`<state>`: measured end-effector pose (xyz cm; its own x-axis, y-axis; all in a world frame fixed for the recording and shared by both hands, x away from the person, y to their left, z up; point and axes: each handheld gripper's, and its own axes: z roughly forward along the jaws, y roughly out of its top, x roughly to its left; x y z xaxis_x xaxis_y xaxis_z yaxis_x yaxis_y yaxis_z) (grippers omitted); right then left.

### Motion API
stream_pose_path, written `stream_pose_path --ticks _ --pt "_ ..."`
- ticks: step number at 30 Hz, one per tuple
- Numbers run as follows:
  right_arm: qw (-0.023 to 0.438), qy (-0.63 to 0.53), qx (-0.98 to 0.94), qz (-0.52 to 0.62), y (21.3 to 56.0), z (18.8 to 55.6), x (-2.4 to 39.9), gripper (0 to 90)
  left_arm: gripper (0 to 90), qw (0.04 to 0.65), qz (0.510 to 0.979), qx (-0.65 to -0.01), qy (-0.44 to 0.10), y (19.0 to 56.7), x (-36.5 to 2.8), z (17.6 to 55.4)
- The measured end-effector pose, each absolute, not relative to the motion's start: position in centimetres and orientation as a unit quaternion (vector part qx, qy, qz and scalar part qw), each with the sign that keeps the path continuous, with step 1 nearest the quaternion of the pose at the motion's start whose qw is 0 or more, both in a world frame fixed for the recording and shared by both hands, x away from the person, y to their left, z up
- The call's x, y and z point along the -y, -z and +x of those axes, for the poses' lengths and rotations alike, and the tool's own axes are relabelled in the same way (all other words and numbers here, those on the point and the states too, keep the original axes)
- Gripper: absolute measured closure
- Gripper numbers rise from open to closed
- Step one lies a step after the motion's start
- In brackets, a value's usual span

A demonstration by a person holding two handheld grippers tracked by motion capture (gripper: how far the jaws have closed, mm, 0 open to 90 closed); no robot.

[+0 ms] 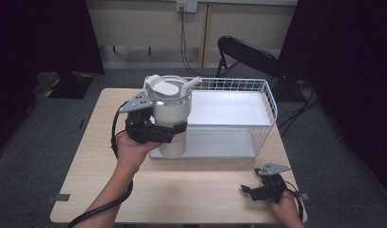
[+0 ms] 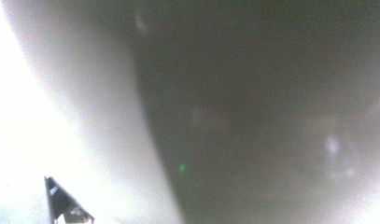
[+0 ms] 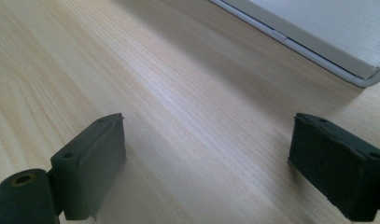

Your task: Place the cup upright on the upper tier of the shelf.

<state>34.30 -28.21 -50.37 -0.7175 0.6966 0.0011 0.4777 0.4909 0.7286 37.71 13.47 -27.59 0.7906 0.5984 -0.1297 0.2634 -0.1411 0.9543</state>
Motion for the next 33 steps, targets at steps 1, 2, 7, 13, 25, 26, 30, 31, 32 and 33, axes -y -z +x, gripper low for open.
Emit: stream_pose_path --ticks 1,2,7,13,25,26,30,31,32,33 --pt "0.149 -0.368 -0.85 0.345 50.4 34.3 28.2 10.1 10.1 0.589 0.74 -0.291 -0.142 27.4 -13.4 37.7" --pt "0.149 -0.368 -0.85 0.345 50.4 34.3 28.2 10.1 10.1 0.589 0.74 -0.291 -0.142 27.4 -13.4 37.7" --pt "0.149 -0.368 -0.85 0.345 50.4 34.3 28.2 10.1 10.1 0.591 0.739 -0.291 -0.139 26.3 -13.3 38.1" --pt "0.15 -0.369 -0.85 0.345 50.4 34.3 28.2 10.1 10.1 0.588 0.742 -0.29 -0.141 25.2 -13.0 38.2" --pt "0.15 -0.369 -0.85 0.345 50.4 34.3 28.2 10.1 10.1 0.589 0.74 -0.29 -0.145 23.4 -12.3 39.0" --pt "0.15 -0.369 -0.85 0.345 50.4 34.3 28.2 10.1 10.1 0.588 0.741 -0.288 -0.148 23.3 -12.2 39.0" --pt "0.15 -0.369 -0.85 0.345 50.4 34.3 28.2 10.1 10.1 0.586 0.743 -0.29 -0.146 22.9 -11.9 39.4" --pt "0.15 -0.369 -0.85 0.345 50.4 34.3 28.2 10.1 10.1 0.587 0.742 -0.29 -0.145 22.8 -11.8 39.5" --pt "0.15 -0.369 -0.85 0.345 50.4 34.3 28.2 10.1 10.1 0.588 0.741 -0.289 -0.146 22.7 -11.7 39.7" --pt "0.15 -0.369 -0.85 0.345 50.4 34.3 28.2 10.1 10.1 0.588 0.741 -0.289 -0.145 22.6 -11.7 39.8"
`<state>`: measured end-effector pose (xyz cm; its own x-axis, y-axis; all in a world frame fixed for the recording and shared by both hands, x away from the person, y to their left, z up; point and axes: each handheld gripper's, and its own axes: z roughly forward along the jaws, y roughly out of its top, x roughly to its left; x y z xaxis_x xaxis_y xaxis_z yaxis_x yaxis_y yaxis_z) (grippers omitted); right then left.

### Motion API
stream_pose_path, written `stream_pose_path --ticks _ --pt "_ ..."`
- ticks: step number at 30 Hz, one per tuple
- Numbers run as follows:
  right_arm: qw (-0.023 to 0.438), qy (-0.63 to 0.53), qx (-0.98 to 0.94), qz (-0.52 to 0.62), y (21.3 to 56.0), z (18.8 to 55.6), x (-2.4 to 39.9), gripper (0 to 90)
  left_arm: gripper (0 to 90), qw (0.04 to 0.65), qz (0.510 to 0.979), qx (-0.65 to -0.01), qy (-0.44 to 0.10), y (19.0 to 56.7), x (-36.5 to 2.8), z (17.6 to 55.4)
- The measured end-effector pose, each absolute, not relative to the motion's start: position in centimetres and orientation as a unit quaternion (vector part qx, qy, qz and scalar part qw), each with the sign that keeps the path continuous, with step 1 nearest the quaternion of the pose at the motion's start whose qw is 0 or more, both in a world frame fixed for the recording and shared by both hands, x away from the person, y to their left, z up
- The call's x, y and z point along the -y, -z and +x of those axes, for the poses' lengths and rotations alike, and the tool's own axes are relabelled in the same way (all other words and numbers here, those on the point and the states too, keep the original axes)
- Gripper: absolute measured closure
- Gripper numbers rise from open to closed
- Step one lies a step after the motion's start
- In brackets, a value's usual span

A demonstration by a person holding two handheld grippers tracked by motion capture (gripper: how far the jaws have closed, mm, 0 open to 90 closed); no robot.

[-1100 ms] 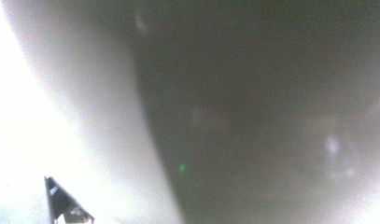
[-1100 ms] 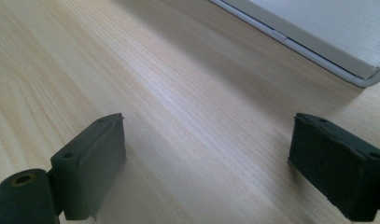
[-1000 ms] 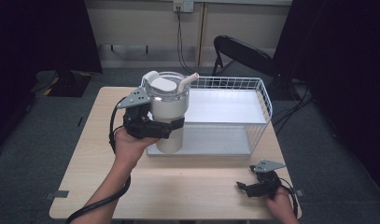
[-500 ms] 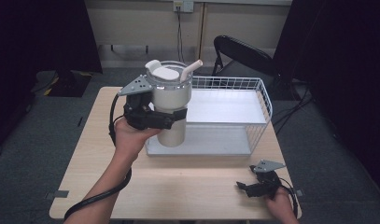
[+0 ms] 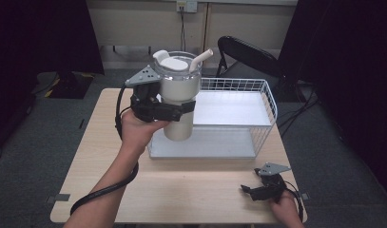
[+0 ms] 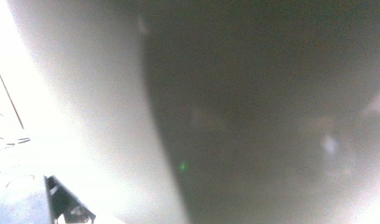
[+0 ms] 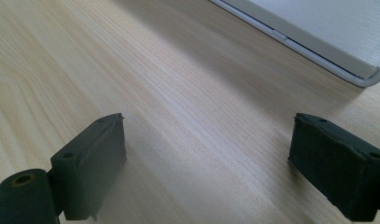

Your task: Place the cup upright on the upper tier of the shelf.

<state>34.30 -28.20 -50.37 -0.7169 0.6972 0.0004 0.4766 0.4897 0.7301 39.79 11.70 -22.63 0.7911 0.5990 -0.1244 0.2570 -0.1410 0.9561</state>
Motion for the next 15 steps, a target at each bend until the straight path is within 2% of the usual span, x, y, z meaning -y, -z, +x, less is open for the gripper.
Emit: stream_pose_path --ticks 15 --pt "0.15 -0.369 -0.85 0.345 50.4 34.3 28.2 10.1 10.1 0.586 0.739 -0.292 -0.156 21.2 -10.2 41.6"
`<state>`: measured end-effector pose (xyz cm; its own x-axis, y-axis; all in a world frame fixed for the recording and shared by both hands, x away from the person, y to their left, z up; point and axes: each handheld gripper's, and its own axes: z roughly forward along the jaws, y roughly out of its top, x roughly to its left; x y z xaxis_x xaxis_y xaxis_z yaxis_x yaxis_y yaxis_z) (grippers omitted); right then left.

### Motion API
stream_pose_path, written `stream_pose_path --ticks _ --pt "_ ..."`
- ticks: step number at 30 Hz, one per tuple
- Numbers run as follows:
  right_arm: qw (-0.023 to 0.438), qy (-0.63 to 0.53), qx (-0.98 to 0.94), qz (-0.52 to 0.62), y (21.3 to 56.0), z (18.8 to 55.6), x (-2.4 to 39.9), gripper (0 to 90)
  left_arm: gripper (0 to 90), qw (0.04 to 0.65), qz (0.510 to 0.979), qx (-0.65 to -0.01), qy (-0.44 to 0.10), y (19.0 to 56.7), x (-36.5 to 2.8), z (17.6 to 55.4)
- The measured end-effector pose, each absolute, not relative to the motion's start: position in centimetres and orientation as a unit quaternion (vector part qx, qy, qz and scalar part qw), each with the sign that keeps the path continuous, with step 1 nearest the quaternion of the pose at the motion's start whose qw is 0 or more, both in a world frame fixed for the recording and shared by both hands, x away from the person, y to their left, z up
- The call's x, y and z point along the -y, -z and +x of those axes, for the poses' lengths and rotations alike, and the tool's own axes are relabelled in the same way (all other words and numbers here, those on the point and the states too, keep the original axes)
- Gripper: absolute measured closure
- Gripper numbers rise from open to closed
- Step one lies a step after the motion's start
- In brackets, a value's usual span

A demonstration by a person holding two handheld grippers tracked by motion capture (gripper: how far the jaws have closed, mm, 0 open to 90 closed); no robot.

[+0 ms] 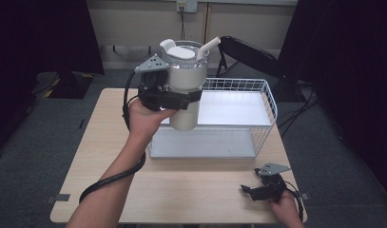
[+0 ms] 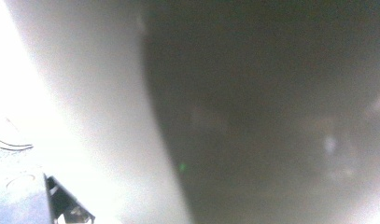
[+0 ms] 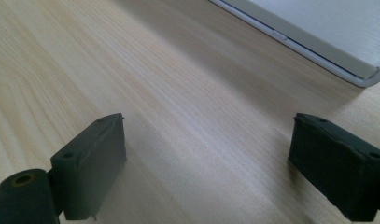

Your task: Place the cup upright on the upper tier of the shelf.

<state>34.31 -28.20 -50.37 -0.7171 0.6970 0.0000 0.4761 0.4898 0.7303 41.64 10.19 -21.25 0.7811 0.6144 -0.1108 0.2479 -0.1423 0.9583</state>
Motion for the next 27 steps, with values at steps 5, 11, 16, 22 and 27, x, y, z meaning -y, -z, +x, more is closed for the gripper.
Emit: stream_pose_path --ticks 5,11,16,22,27 --pt "0.15 -0.369 -0.85 0.345 50.4 34.3 28.2 10.1 10.1 0.578 0.744 -0.293 -0.164 21.2 -9.8 42.3" --pt "0.15 -0.369 -0.85 0.345 50.4 34.3 28.2 10.1 10.1 0.578 0.74 -0.299 -0.17 21.1 -9.6 43.3" --pt "0.15 -0.369 -0.85 0.345 50.4 34.3 28.2 10.1 10.1 0.575 0.739 -0.304 -0.176 21.1 -9.5 44.0" --pt "0.149 -0.369 -0.85 0.345 50.4 34.3 28.2 10.1 10.1 0.573 0.738 -0.309 -0.176 21.2 -9.3 44.8" --pt "0.15 -0.369 -0.85 0.345 50.4 34.3 28.2 10.1 10.1 0.574 0.736 -0.312 -0.177 21.2 -9.3 45.3"
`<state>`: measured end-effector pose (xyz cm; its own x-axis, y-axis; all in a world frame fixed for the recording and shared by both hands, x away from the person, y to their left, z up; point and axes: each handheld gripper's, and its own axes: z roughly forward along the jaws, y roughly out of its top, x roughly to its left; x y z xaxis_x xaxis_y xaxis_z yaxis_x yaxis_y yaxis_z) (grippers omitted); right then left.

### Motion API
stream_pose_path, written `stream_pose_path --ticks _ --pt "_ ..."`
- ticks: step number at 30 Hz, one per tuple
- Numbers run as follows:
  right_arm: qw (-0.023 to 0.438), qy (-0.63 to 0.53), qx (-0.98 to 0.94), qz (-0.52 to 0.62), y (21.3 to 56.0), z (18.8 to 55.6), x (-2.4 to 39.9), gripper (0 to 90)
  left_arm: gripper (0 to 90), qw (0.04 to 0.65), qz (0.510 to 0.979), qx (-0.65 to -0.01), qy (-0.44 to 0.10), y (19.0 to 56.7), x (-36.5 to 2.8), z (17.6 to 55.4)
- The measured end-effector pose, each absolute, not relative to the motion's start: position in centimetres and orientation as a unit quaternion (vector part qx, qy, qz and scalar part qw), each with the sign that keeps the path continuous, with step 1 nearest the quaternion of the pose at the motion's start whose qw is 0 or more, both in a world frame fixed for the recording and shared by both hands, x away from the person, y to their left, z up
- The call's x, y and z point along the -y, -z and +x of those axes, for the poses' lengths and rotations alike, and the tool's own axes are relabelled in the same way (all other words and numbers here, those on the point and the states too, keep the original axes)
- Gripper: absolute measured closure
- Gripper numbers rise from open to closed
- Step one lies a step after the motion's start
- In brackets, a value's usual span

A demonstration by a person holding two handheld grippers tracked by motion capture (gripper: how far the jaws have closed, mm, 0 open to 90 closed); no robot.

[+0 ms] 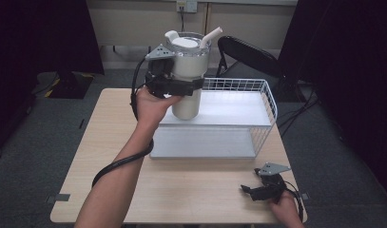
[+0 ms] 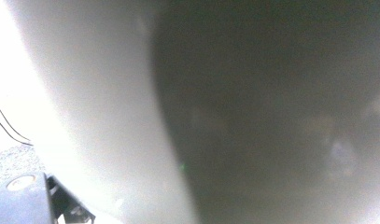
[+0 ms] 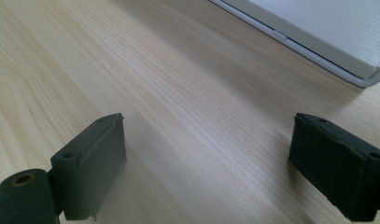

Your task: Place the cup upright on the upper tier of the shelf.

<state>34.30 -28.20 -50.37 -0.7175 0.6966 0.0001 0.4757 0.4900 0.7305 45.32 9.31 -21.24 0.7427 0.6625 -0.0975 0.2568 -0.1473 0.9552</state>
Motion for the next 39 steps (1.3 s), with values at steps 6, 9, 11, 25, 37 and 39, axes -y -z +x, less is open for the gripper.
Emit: stream_pose_path --ticks 6,9,11,25,37,39 --pt "0.15 -0.369 -0.85 0.345 50.4 34.3 28.2 10.1 10.1 0.573 0.735 -0.315 -0.179 21.4 -9.2 45.9" --pt "0.15 -0.369 -0.85 0.345 50.4 34.3 28.2 10.1 10.1 0.572 0.735 -0.317 -0.181 21.5 -9.1 46.2" --pt "0.15 -0.369 -0.85 0.345 50.4 34.3 28.2 10.1 10.1 0.574 0.733 -0.317 -0.18 21.7 -8.9 46.4" --pt "0.15 -0.369 -0.85 0.345 50.4 34.3 28.2 10.1 10.1 0.57 0.731 -0.327 -0.186 22.7 -8.1 47.9" --pt "0.15 -0.369 -0.85 0.345 50.4 34.3 28.2 10.1 10.1 0.562 0.734 -0.332 -0.187 23.4 -7.5 48.8" --pt "0.15 -0.369 -0.85 0.345 50.4 34.3 28.2 10.1 10.0 0.561 0.733 -0.334 -0.188 23.6 -7.4 49.0"
